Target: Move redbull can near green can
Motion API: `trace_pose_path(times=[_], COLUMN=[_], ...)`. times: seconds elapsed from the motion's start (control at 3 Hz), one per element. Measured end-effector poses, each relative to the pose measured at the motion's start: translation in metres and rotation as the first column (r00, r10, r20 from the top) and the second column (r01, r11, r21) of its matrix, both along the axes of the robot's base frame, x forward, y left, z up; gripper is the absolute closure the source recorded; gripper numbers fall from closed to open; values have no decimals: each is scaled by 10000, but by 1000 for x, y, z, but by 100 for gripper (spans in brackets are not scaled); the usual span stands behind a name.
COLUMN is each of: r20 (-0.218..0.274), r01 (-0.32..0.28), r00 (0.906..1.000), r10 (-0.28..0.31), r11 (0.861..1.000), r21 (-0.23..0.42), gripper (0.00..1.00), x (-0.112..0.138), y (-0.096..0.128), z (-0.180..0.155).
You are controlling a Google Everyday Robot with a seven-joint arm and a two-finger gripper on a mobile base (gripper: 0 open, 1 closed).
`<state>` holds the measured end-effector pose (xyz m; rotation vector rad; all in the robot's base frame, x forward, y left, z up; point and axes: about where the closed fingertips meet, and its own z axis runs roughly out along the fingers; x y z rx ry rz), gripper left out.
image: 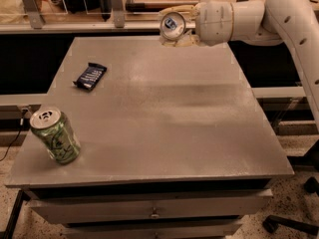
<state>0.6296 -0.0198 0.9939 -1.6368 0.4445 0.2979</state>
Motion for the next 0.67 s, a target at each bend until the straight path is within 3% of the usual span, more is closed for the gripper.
trace_pose_path(times=[0.33,0.67], r20=[349,1393], r01=[-167,-115], r00=[9993,9902], r10=[158,45], r11=[9995,9987], r21=[268,489], gripper=[100,100], x=[0,-4], y=[1,-5], z=[-4,-1])
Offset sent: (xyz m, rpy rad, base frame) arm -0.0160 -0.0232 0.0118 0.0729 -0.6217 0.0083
